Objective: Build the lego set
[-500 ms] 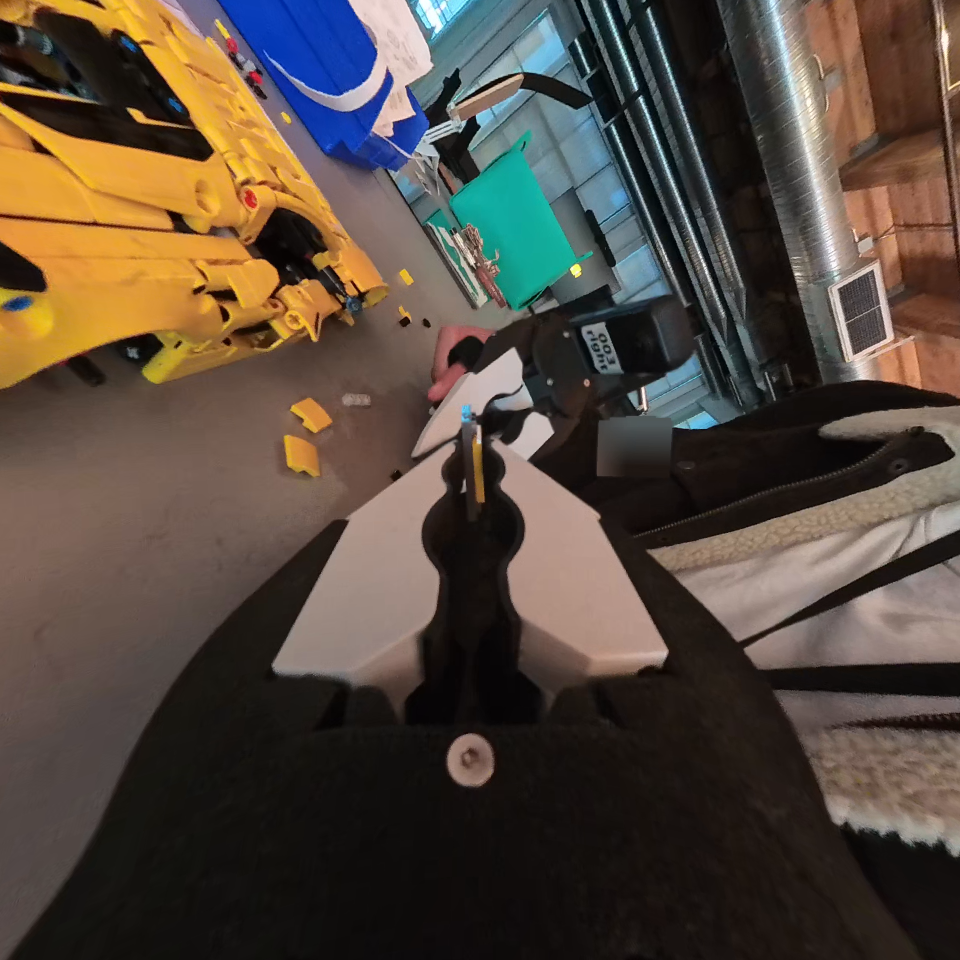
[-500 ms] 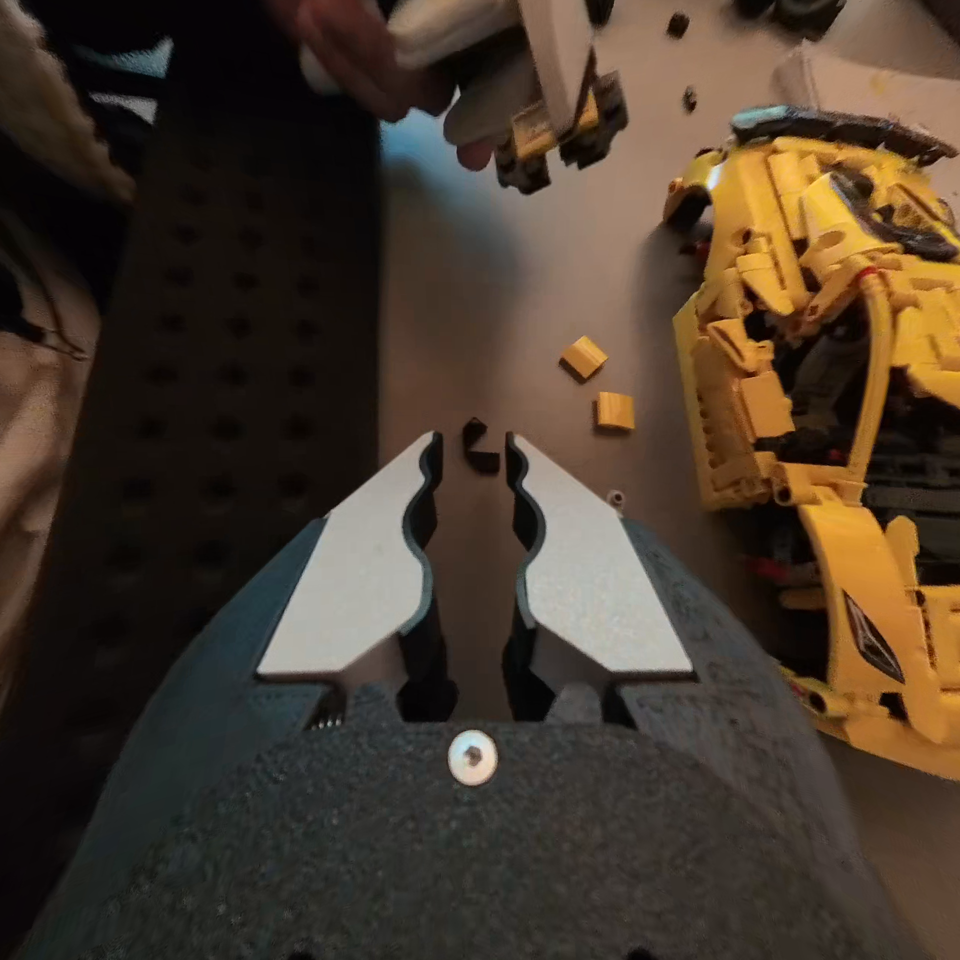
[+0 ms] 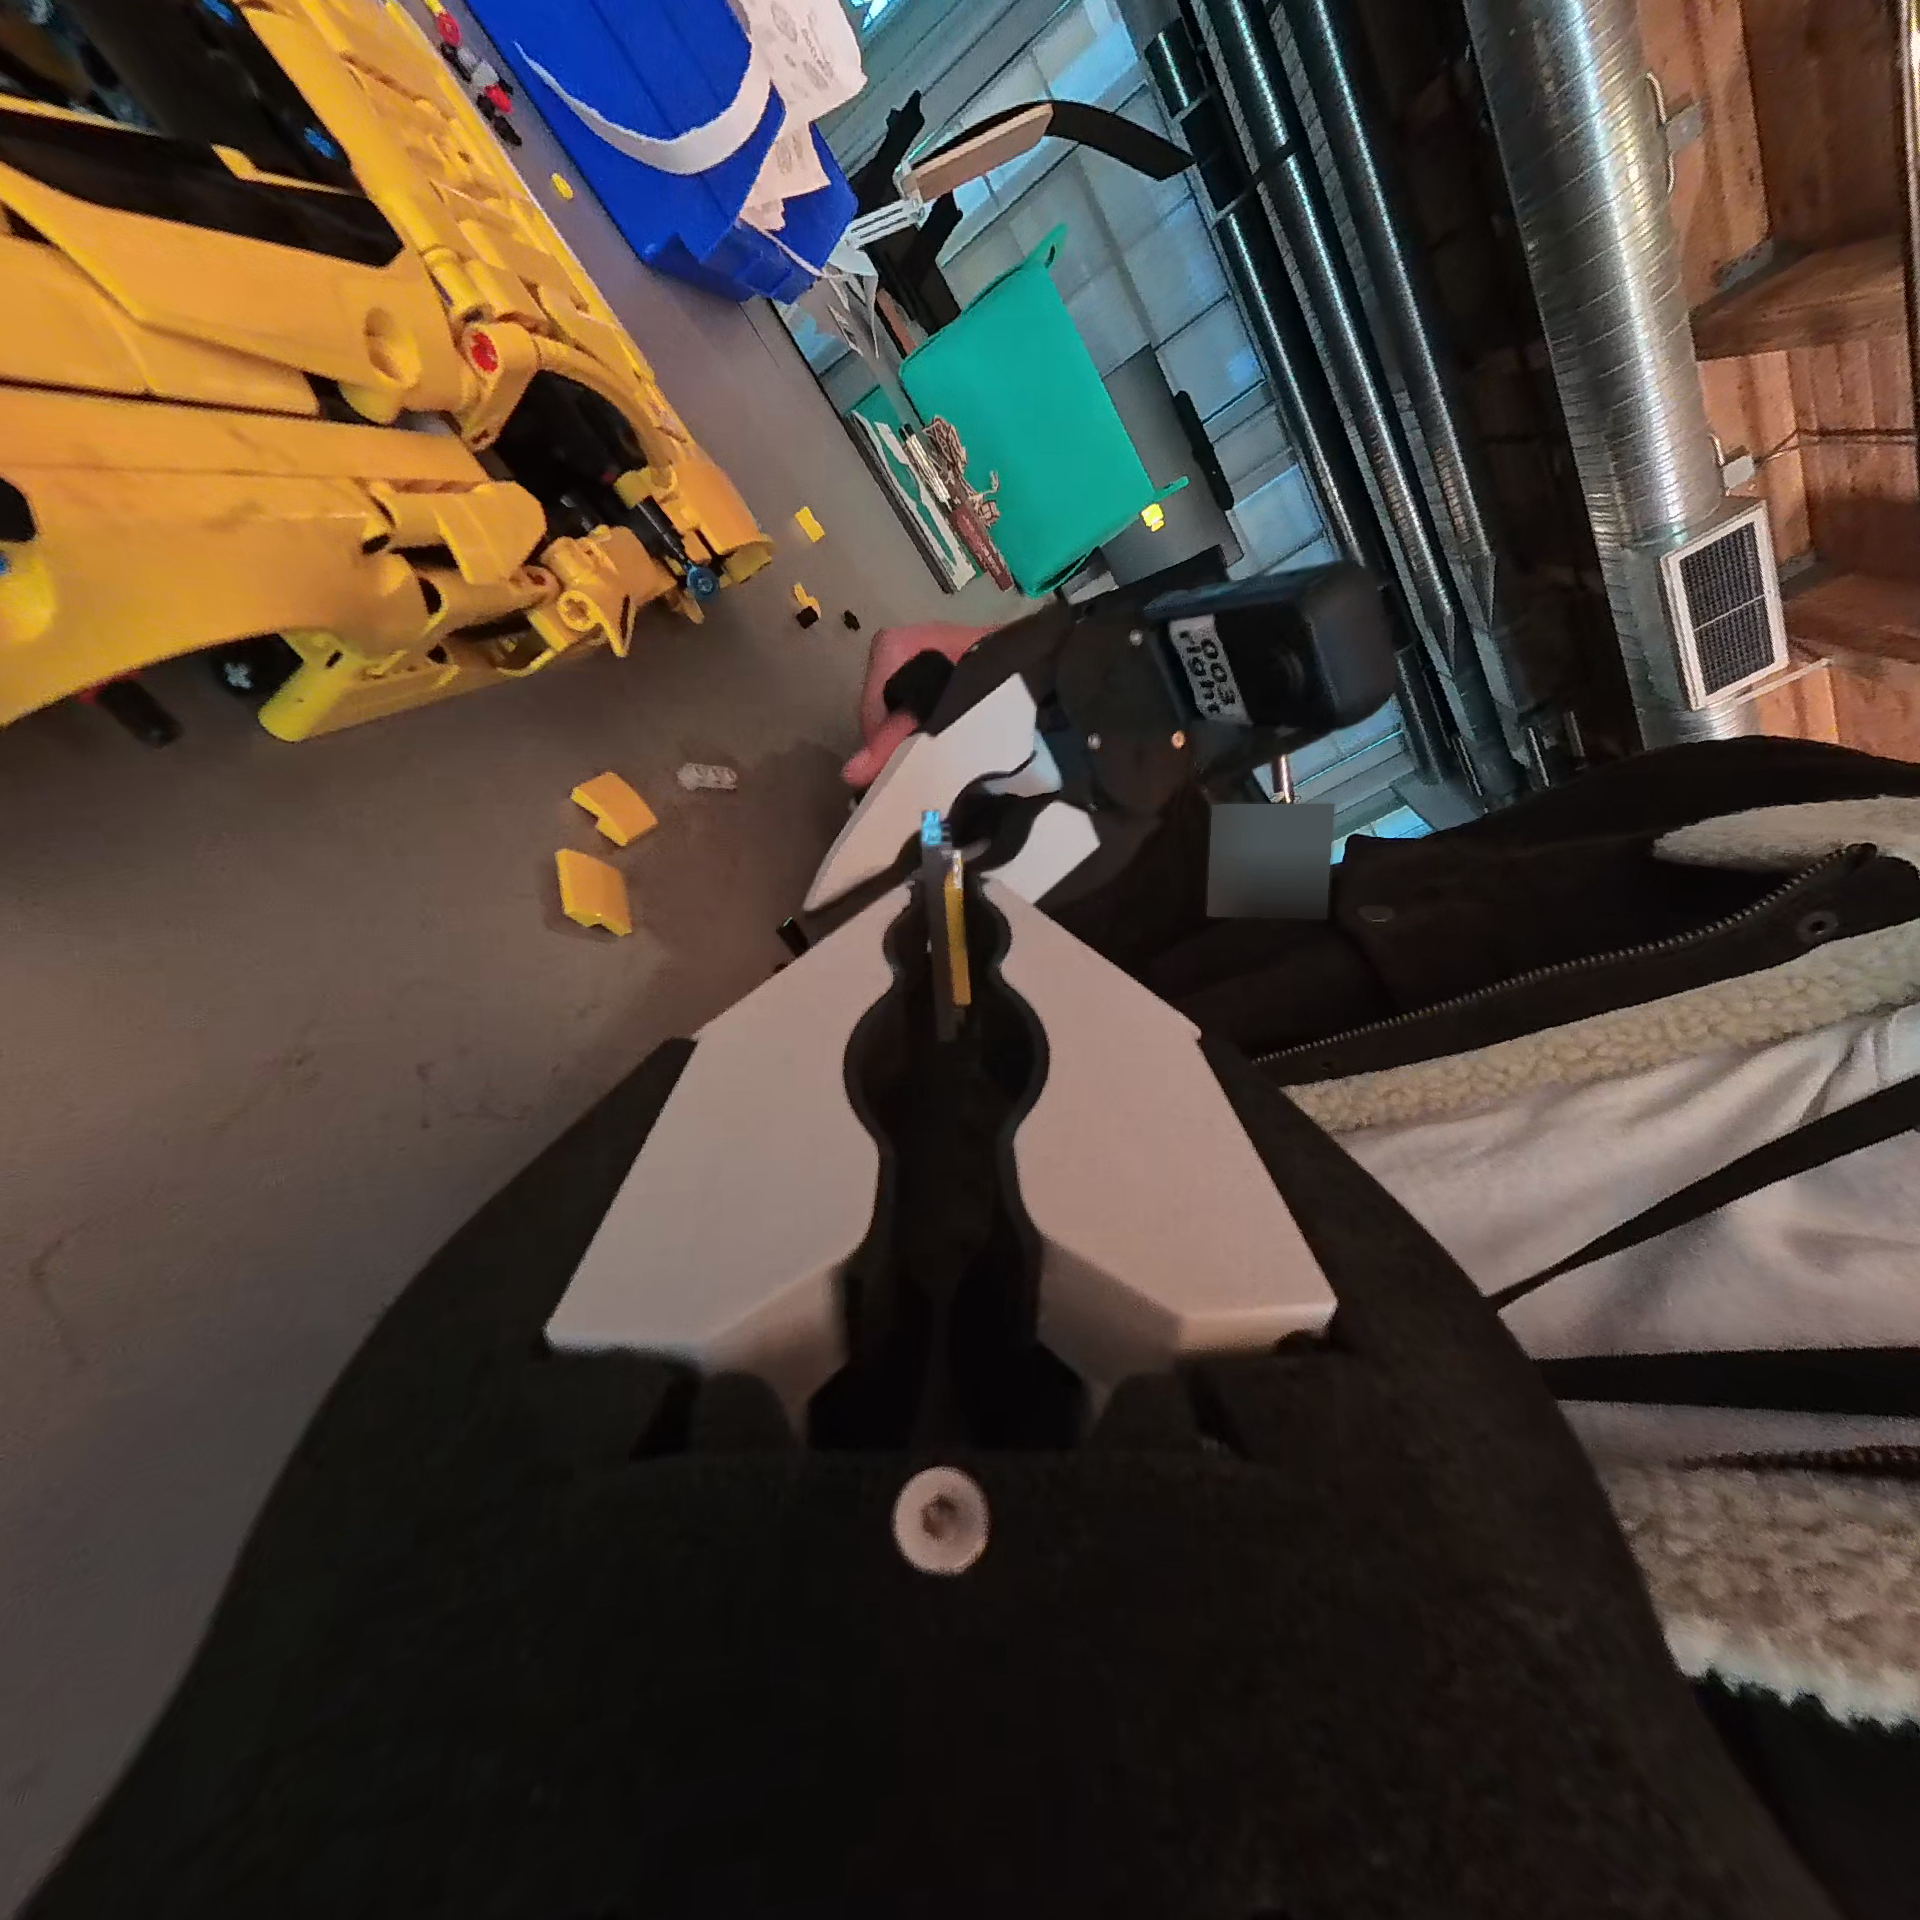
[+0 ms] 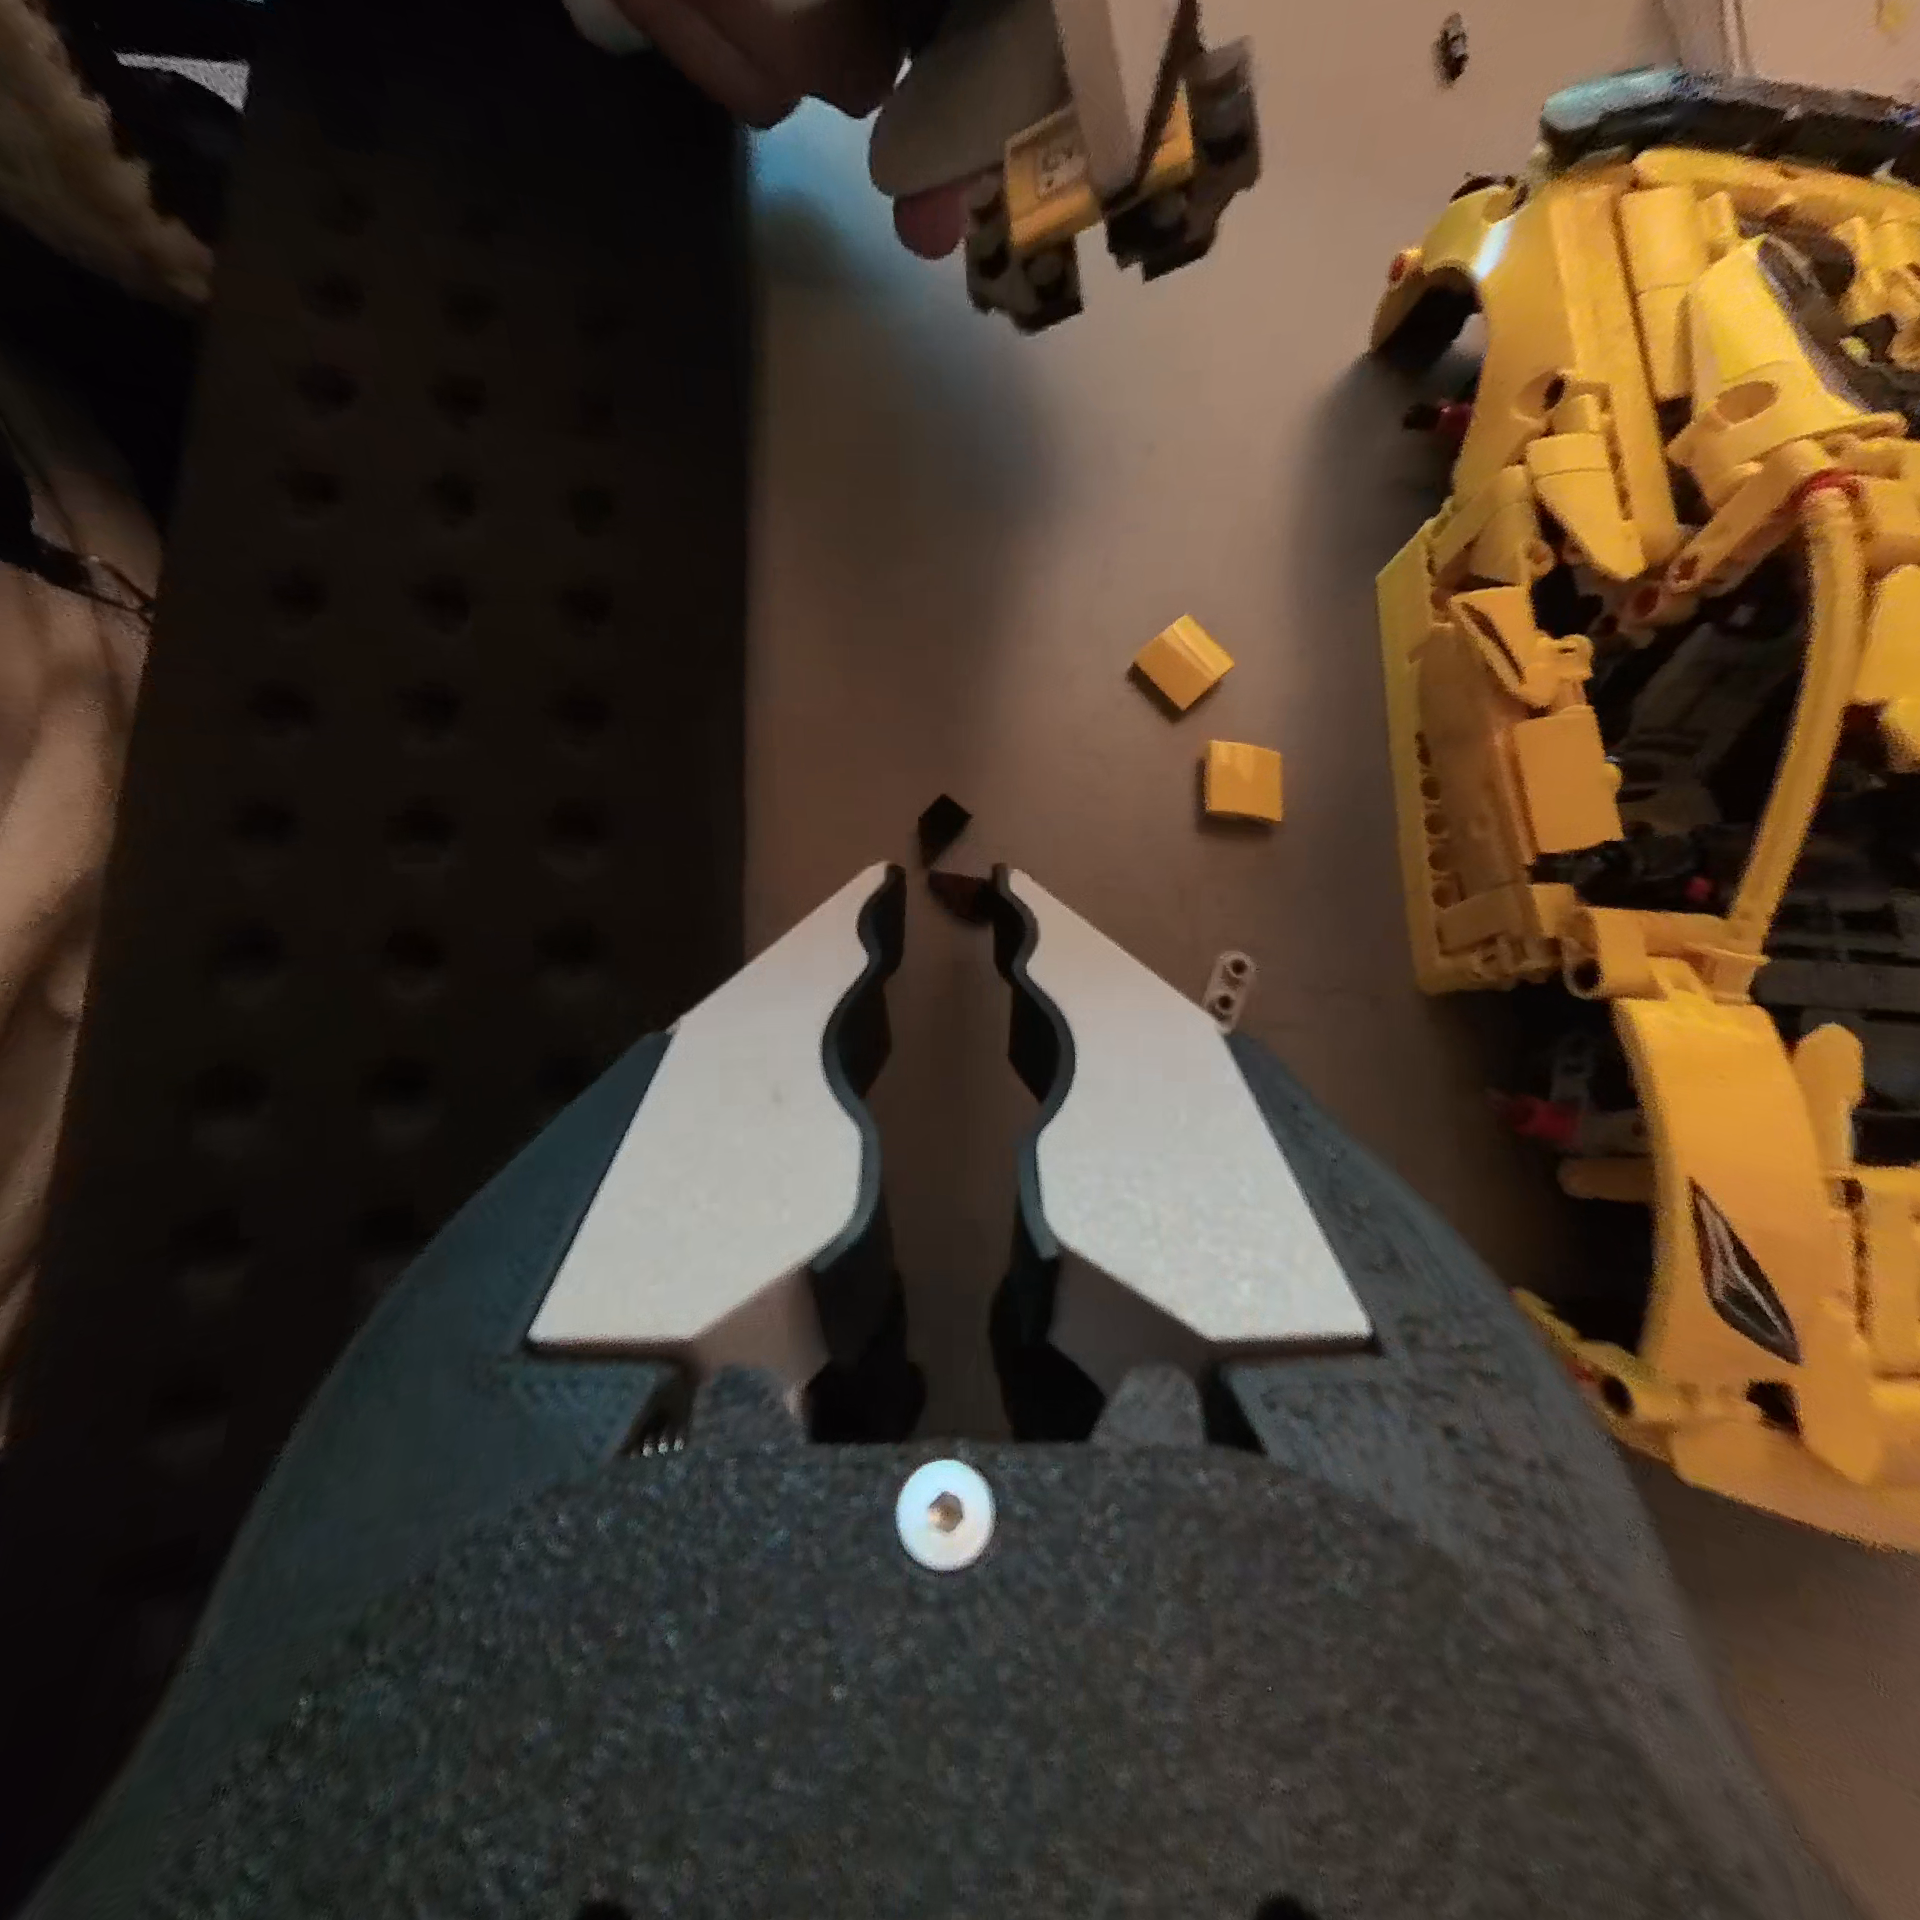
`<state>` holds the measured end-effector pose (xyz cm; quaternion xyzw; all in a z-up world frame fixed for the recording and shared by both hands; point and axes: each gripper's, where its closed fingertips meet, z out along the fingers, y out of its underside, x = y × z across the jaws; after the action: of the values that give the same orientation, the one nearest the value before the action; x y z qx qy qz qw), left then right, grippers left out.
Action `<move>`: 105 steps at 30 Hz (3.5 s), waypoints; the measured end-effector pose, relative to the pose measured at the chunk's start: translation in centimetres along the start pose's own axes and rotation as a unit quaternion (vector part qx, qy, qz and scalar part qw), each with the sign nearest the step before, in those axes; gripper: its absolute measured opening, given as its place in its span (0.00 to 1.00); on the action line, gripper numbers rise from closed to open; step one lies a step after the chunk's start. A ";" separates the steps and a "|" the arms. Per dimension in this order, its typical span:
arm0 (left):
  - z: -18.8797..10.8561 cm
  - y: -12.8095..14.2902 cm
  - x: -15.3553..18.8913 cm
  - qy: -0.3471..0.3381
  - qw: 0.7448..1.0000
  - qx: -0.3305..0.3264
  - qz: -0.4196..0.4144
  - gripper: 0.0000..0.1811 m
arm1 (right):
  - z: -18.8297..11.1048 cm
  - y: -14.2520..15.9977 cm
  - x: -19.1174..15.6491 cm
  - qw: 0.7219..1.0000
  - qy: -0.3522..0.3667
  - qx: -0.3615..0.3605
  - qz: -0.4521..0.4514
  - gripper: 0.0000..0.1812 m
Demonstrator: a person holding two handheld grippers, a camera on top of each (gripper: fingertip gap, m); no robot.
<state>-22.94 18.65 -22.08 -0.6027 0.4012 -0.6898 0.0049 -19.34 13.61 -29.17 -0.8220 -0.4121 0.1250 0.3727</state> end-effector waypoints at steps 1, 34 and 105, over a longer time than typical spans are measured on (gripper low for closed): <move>0.0 0.0 0.0 0.001 1.000 0.000 -0.001 0.03 | -0.3 -0.1 0.2 1.000 0.005 0.003 0.003 0.09; -0.3 -0.5 -0.4 0.037 0.997 0.014 -0.068 0.03 | 0.3 -9.6 1.7 0.973 0.107 0.111 -0.170 0.07; -2.5 -3.1 -1.6 0.034 0.989 0.102 -0.099 0.03 | -0.1 -6.9 3.5 0.962 -0.096 0.115 0.229 0.09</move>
<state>-23.15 22.91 -21.52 -0.6118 0.2667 -0.7446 -0.0157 -21.08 18.87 -23.82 -0.8301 -0.2296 0.3318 0.3850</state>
